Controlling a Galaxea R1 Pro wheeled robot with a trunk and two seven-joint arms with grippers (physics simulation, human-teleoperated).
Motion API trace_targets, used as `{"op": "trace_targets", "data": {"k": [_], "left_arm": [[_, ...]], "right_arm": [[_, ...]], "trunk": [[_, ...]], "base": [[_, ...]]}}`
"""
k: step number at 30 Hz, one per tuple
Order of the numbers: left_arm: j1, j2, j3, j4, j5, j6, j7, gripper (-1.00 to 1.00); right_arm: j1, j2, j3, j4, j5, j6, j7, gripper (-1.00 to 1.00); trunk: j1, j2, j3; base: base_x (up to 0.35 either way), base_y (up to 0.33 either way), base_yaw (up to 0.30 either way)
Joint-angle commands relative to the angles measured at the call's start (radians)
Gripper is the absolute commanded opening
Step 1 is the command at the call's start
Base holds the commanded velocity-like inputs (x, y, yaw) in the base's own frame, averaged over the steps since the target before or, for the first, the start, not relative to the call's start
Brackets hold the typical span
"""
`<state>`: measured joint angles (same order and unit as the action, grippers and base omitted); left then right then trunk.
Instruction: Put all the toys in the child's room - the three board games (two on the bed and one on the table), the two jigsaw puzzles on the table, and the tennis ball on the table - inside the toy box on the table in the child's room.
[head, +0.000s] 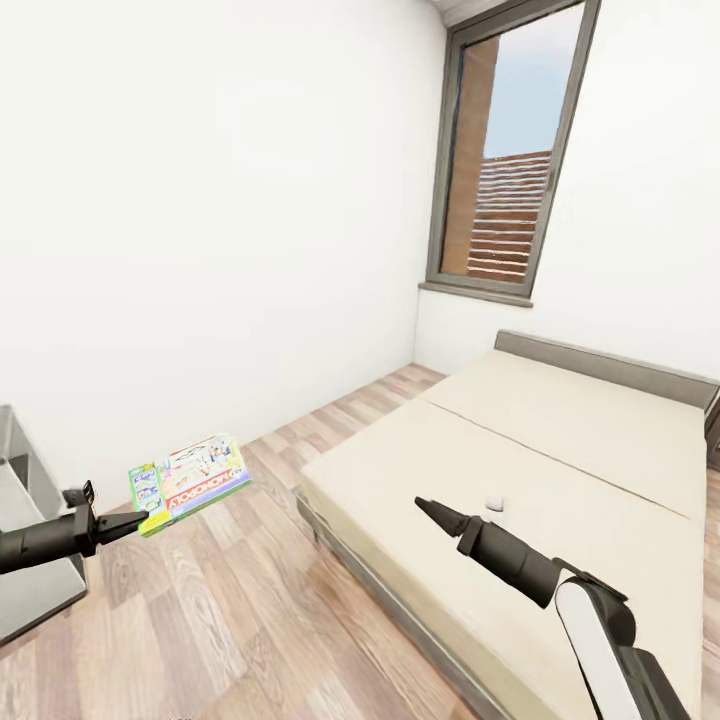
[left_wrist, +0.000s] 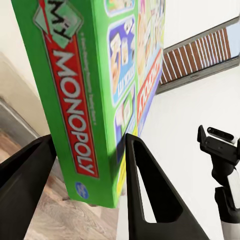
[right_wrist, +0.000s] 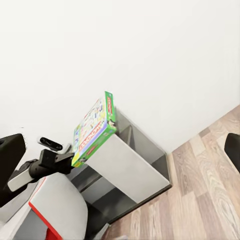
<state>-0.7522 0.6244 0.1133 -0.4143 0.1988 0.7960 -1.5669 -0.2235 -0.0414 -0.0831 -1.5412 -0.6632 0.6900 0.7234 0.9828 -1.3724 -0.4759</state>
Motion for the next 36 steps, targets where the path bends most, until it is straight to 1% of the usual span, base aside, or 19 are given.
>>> {"op": "trace_targets", "data": {"k": [1,15,23,36], "left_arm": [[-0.001,0.000,0.002,0.000,0.001,0.011,-0.004,-1.00],[-0.001,0.000,0.003,0.000,0.001,0.012,-0.004,-1.00],[-0.001,0.000,0.003,0.000,0.001,0.012,-0.004,-1.00],[-0.001,-0.003,0.002,0.000,0.001,0.011,-0.004,-1.00]], "right_arm": [[-0.001,0.000,-0.001,0.000,-0.004,0.007,0.001,1.00],[-0.001,0.000,0.001,0.001,-0.004,0.006,-0.001,1.00],[-0.001,0.000,-0.002,0.000,-0.004,0.005,0.001,1.00],[-0.001,0.000,0.000,0.000,-0.004,0.006,0.001,1.00]], "trunk": [[0.000,-0.001,0.000],[-0.054,0.097,0.059],[-0.084,0.153,0.086],[-0.134,0.244,0.127]], "base": [[0.025,0.020,0.211],[0.004,0.003,0.209],[0.000,0.000,0.074],[0.000,0.000,0.264]]}}
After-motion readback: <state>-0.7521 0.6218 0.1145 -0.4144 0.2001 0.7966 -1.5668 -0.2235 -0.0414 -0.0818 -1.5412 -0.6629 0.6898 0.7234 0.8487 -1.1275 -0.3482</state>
